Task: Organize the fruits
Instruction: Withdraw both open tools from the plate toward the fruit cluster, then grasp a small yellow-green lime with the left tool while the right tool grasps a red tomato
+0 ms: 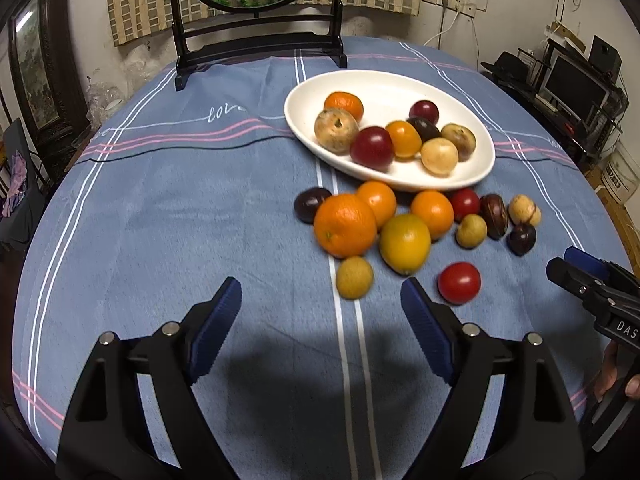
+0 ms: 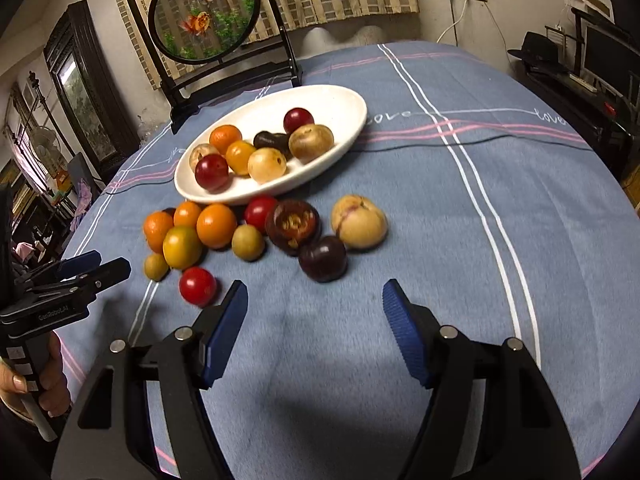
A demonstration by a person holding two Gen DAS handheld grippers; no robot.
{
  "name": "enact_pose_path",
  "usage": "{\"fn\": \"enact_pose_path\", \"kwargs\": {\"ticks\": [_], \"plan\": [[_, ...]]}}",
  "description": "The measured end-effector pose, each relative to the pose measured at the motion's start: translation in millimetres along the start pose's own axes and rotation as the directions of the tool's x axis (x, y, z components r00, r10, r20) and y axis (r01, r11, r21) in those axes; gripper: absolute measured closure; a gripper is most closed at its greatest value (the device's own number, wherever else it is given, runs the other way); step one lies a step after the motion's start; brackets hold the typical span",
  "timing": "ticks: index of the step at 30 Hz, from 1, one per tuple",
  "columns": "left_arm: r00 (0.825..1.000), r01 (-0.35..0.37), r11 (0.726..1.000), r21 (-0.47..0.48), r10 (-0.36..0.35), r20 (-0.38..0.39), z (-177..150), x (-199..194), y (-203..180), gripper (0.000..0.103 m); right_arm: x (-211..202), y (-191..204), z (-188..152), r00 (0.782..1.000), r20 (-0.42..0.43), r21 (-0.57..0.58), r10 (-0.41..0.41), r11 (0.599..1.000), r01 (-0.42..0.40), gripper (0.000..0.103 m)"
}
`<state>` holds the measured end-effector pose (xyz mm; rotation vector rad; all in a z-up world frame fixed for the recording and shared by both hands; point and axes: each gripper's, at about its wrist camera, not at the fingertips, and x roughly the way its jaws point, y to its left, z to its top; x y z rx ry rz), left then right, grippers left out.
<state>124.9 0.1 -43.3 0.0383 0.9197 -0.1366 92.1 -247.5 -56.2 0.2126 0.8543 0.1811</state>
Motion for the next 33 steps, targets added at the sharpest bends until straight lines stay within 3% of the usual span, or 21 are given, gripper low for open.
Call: {"fn": "enact_pose_path", "kwargs": {"ticks": [9, 20, 23, 28, 33], "plan": [[0.999, -0.008, 1.0, 0.019, 0.009, -0.041, -15.2, 11.3, -5.6, 0.019, -1.0, 1.6, -10.1, 1.0, -0.008, -0.022, 0.002, 1.0, -0.002, 0.032], [0.998, -0.01, 0.999, 0.043, 0.013, -0.062, -9.9, 32.4, -13.3, 0.022, 2.6, 9.1, -12.4, 1.0, -0.028, -0.058, 0.011, 0.998, -0.012, 0.032], [0.997, 0.001, 0.999, 0.048, 0.003, -0.073, -7.2, 37.5, -14.4, 0.04, 5.6, 12.7, -12.4, 0.999, -0.035, -0.067, 0.019, 0.998, -0.021, 0.032], [0.996, 0.033, 0.998, 0.045, -0.029, -0.08, -2.5, 41.2, -15.7, 0.079, 10.5, 17.5, -11.1, 0.999, -0.049, -0.073, 0.024, 0.997, -0.028, 0.032], [0.997, 0.039, 0.998, 0.051, -0.035, -0.075, -5.4, 37.8, -15.6, 0.079, 18.9, 42.9, -8.5, 0.997, -0.06, -0.155, 0.041, 0.987, -0.05, 0.032]]}}
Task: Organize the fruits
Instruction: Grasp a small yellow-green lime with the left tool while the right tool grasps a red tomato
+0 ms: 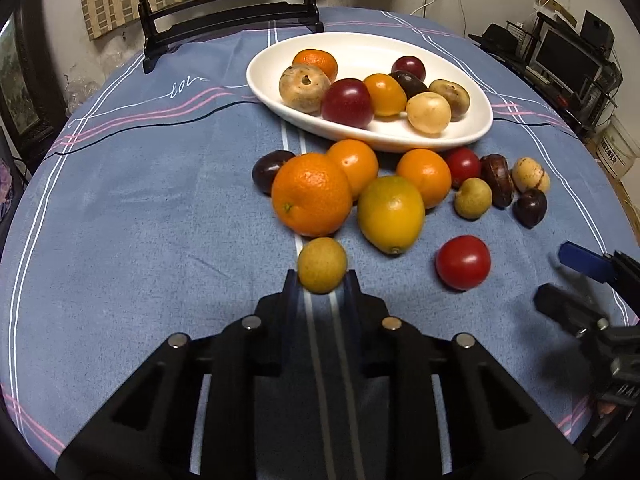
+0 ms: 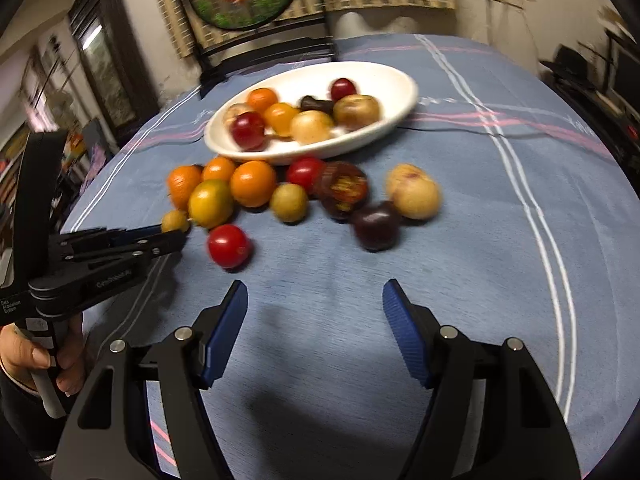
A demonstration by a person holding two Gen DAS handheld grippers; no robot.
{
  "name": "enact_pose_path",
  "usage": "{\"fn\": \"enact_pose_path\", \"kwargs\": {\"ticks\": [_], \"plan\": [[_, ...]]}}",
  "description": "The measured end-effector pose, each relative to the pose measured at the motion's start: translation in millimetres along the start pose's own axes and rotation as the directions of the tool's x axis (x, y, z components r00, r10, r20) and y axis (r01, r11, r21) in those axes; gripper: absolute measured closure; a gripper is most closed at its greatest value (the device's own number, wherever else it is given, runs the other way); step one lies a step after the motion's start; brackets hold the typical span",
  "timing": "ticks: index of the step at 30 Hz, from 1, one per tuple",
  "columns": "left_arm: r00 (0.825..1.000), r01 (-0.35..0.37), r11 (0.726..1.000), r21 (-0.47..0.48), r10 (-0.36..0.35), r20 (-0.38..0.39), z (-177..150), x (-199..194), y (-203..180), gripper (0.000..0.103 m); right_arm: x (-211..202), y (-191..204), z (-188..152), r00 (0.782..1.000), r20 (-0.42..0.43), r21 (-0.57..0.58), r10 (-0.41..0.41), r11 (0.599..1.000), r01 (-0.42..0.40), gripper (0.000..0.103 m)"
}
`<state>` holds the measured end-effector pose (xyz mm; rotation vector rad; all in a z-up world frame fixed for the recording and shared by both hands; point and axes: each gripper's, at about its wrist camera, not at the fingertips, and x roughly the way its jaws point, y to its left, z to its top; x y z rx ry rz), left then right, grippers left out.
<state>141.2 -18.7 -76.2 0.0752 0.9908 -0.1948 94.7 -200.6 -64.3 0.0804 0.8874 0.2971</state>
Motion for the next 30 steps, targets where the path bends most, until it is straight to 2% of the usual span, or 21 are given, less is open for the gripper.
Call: {"fn": "enact_pose_path", "kwargs": {"ticks": [9, 11, 15, 18, 19, 21, 23, 30], "plan": [[1.0, 0.004, 1.0, -0.021, -0.004, 0.004, -1.7, -3.8, 13.8, 0.08, 34.7, 41.1, 20.6, 0.998, -0.048, -0.09, -0.041, 0.995, 0.036, 0.033], [1.0, 0.009, 1.0, -0.023, -0.009, 0.004, -2.3, -3.3, 15.6, 0.08, 40.3, 45.2, 24.2, 0.997, -0.056, -0.1, -0.046, 0.994, 0.04, 0.038], [1.0, 0.015, 1.0, -0.024, -0.015, 0.006, -2.3, -3.1, 16.8, 0.08, 45.8, 51.3, 28.2, 0.996, -0.058, -0.123, -0.065, 0.991, 0.057, 0.041], [1.0, 0.013, 1.0, -0.026, -0.013, 0.003, -2.1, -2.2, 17.0, 0.08, 49.8, 53.3, 28.6, 0.995, -0.066, -0.132, -0.072, 0.989, 0.063, 0.05], [1.0, 0.013, 1.0, -0.026, -0.013, 0.002, -2.1, -1.7, 17.3, 0.08, 52.4, 54.3, 28.5, 0.994, -0.075, -0.14, -0.082, 0.988, 0.071, 0.057], [1.0, 0.014, 1.0, -0.028, -0.013, 0.002, -2.0, -1.0, 18.0, 0.08, 52.7, 55.2, 27.8, 0.993, -0.074, -0.142, -0.088, 0.987, 0.077, 0.06], [1.0, 0.013, 1.0, -0.028, -0.013, 0.001, -1.7, -0.5, 18.4, 0.08, 50.2, 56.9, 27.6, 0.993, -0.059, -0.149, -0.099, 0.985, 0.089, 0.069], [1.0, 0.009, 1.0, -0.027, -0.009, 0.002, -2.0, -0.7, 17.8, 0.08, 38.0, 44.6, 21.0, 0.996, -0.047, -0.101, -0.077, 0.992, 0.071, 0.071]]}}
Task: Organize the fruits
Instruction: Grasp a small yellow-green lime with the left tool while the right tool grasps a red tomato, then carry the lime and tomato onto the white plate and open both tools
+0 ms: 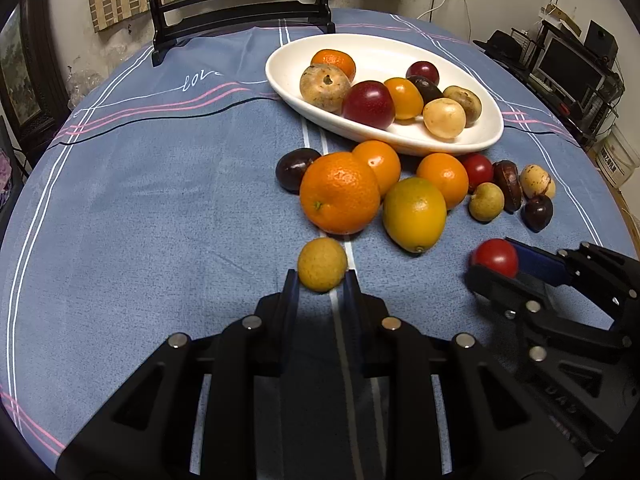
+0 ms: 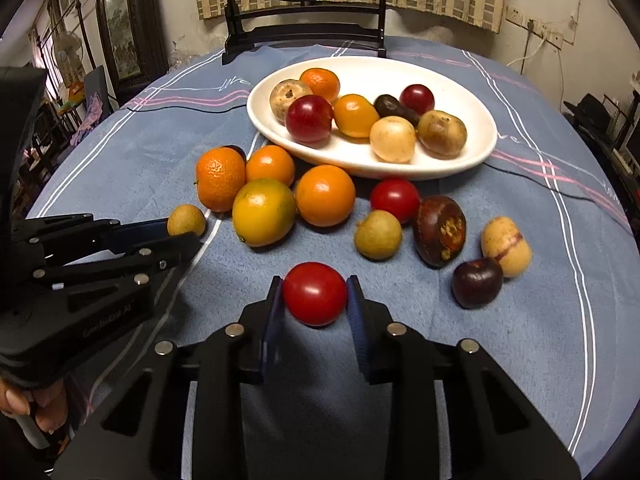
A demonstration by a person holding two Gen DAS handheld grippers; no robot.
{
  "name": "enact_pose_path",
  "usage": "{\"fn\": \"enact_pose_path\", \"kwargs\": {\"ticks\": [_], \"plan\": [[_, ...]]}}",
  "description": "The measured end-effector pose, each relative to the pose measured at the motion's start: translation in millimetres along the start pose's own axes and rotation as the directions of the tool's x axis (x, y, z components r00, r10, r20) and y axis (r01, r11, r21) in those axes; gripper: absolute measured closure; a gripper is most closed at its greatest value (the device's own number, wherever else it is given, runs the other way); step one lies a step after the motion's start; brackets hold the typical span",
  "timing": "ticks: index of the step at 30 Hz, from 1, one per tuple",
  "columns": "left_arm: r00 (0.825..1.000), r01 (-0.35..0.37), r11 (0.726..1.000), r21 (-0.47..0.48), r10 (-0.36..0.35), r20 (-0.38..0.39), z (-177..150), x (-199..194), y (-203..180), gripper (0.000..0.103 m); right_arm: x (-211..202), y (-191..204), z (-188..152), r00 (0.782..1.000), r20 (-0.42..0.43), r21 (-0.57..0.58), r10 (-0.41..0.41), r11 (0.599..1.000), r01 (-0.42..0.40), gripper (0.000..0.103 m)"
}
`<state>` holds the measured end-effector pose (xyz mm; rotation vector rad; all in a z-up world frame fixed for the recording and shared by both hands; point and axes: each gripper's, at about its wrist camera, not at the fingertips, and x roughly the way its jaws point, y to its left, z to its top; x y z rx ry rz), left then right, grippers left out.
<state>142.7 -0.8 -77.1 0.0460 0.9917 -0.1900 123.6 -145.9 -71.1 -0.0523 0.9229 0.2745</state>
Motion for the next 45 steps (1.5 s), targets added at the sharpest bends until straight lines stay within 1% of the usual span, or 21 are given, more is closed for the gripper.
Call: {"fn": "enact_pose_path", "kwargs": {"ticks": [5, 12, 19, 26, 32, 35, 36, 37, 40, 43, 45], "plan": [[1.0, -0.004, 1.0, 0.001, 0.004, 0.005, 0.7, 1.6, 0.3, 0.08, -12.8, -21.1, -10.5, 1.0, 0.011, 0.062, 0.02, 0.998, -0.02, 0.071], [1.0, -0.024, 1.0, 0.006, 0.024, 0.021, 1.6, 3.6, -4.1, 0.08, -25.4, -44.0, -26.4, 0.999, 0.026, 0.118, 0.019, 0.993, -0.022, 0.071], [0.999, -0.023, 1.0, 0.008, 0.022, 0.025, 1.1, 0.1, -4.9, 0.079, -32.9, -44.3, -29.4, 0.998, 0.046, 0.114, 0.035, 0.993, -0.04, 0.071], [0.999, -0.017, 1.0, 0.018, 0.016, 0.04, 0.9, -7.8, -8.0, 0.08, -32.8, -45.8, -29.1, 0.998, 0.048, 0.118, 0.042, 0.992, -0.048, 0.071], [0.999, -0.026, 1.0, 0.009, 0.025, 0.019, 1.8, 0.5, -5.6, 0.08, -32.5, -44.2, -29.9, 0.998, 0.045, 0.114, 0.047, 0.992, -0.052, 0.071], [1.0, -0.019, 1.0, -0.002, 0.019, 0.012, 5.5, 4.6, -3.5, 0.078, -32.2, -43.3, -30.0, 0.998, 0.043, 0.111, 0.05, 0.992, -0.054, 0.071], [1.0, -0.019, 1.0, -0.004, 0.019, 0.009, 7.5, 5.6, -3.1, 0.077, -32.1, -43.4, -29.7, 0.998, 0.043, 0.11, 0.05, 0.992, -0.055, 0.071], [1.0, -0.019, 1.0, -0.006, 0.019, 0.008, 8.5, 6.8, -2.8, 0.073, -31.8, -43.3, -29.6, 0.998, 0.041, 0.11, 0.05, 0.992, -0.055, 0.071], [1.0, -0.019, 1.0, -0.003, 0.019, 0.007, 12.1, 9.4, -4.1, 0.071, -31.6, -41.9, -30.9, 0.998, 0.038, 0.109, 0.052, 0.992, -0.056, 0.071], [1.0, -0.028, 1.0, 0.002, 0.028, 0.01, 14.1, 11.0, -5.9, 0.072, -31.1, -41.4, -31.2, 0.998, 0.035, 0.106, 0.054, 0.993, -0.057, 0.071], [0.999, -0.044, 0.999, 0.003, 0.044, 0.018, 14.1, 11.0, -5.3, 0.078, -31.0, -41.5, -31.3, 0.998, 0.035, 0.106, 0.056, 0.993, -0.06, 0.071]]}}
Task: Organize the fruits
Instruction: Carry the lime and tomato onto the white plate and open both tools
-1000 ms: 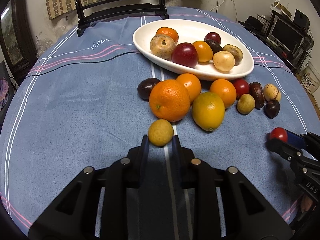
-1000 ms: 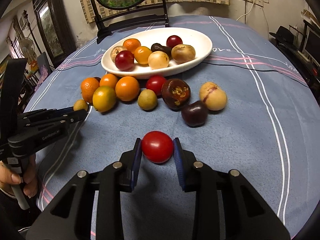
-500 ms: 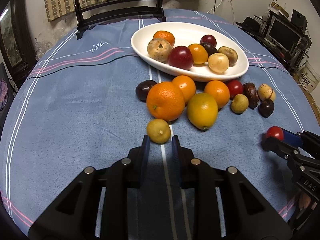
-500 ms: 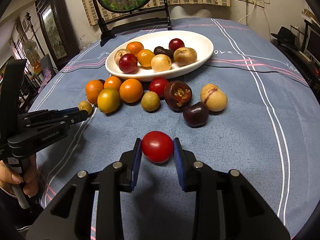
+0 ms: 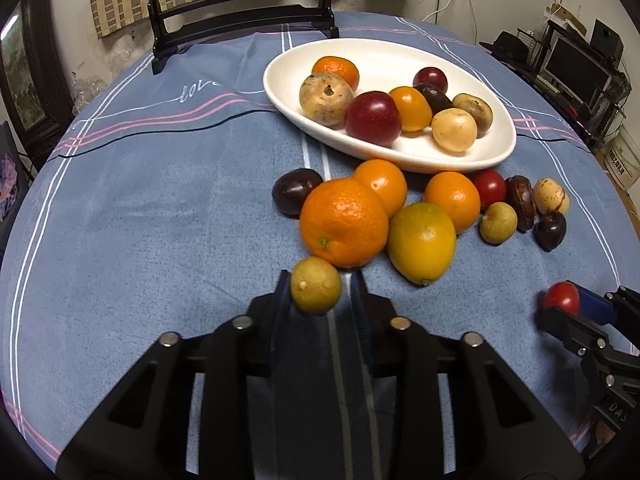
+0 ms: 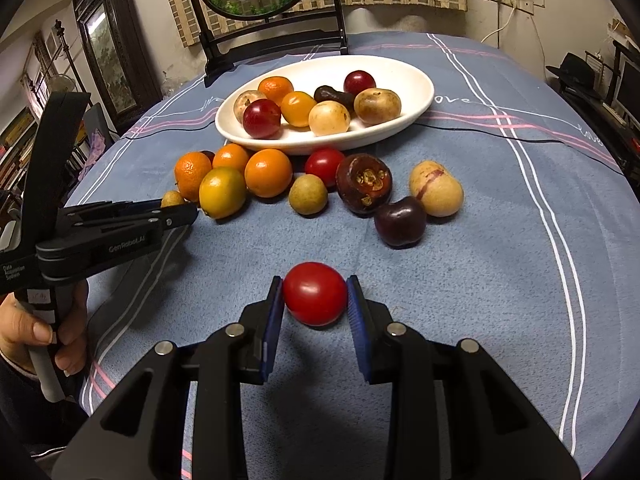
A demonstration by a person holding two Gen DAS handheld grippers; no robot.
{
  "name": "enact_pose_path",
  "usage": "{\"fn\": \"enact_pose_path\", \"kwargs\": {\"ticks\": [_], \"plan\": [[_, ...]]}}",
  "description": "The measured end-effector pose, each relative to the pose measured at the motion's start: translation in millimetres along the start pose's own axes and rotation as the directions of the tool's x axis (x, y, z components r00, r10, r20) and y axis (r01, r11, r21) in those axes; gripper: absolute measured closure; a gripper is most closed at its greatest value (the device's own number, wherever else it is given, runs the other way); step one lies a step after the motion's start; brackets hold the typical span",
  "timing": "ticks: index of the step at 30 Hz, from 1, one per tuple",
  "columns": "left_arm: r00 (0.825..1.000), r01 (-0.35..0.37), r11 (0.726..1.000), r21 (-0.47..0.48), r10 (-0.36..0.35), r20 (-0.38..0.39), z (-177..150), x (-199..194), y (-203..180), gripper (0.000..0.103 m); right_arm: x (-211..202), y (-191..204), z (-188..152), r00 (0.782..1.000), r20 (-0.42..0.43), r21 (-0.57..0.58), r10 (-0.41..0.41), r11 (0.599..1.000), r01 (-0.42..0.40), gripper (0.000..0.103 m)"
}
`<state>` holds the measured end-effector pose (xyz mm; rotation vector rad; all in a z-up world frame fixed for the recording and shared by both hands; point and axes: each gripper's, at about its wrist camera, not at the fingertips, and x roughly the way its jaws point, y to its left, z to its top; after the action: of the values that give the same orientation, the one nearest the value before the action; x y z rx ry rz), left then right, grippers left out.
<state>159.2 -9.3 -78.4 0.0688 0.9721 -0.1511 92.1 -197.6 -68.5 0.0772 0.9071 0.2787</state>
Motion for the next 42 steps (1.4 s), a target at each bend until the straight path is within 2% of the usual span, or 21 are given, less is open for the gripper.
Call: {"fn": "enact_pose_path", "kwargs": {"ticks": [3, 15, 18, 24, 32, 37, 39, 42], "plan": [[1.0, 0.016, 1.0, -0.008, -0.016, 0.002, -1.5, -3.2, 2.2, 0.078, -0.5, -1.6, 0.2, 1.0, 0.002, 0.004, 0.002, 1.0, -0.002, 0.071], [0.995, 0.031, 0.999, 0.034, -0.034, 0.09, -7.6, -51.2, 2.4, 0.078, -11.9, -9.0, 7.2, 0.999, 0.035, 0.01, 0.0, 1.0, 0.0, 0.071], [0.993, 0.028, 0.998, 0.063, -0.035, 0.115, -2.1, -60.3, -1.8, 0.078, -20.5, -10.5, 21.5, 0.998, 0.069, -0.008, -0.002, 1.0, 0.003, 0.071], [0.988, 0.04, 0.996, 0.083, -0.051, 0.143, 33.5, -61.7, -9.6, 0.078, -28.5, -8.0, 59.3, 0.991, 0.136, -0.028, 0.012, 1.0, -0.008, 0.071], [0.988, 0.069, 0.991, 0.111, -0.084, 0.133, 99.0, -30.8, -26.9, 0.078, 0.4, -10.4, 121.7, 0.986, 0.16, 0.004, 0.047, 0.999, -0.049, 0.071], [0.994, 0.05, 0.994, 0.095, -0.059, 0.089, 130.0, 7.6, -29.5, 0.077, 51.0, -29.7, 157.4, 0.997, 0.057, 0.112, 0.059, 0.992, -0.065, 0.071], [0.997, 0.035, 0.996, 0.085, -0.041, 0.066, 140.9, 22.9, -28.9, 0.077, 68.1, -34.7, 167.2, 0.998, 0.032, 0.135, 0.052, 0.989, -0.056, 0.071], [0.998, 0.046, 0.997, 0.067, -0.049, 0.048, 152.1, 38.1, -26.8, 0.077, 83.9, -35.6, 175.8, 0.998, 0.004, 0.146, 0.058, 0.988, -0.058, 0.07]]}}
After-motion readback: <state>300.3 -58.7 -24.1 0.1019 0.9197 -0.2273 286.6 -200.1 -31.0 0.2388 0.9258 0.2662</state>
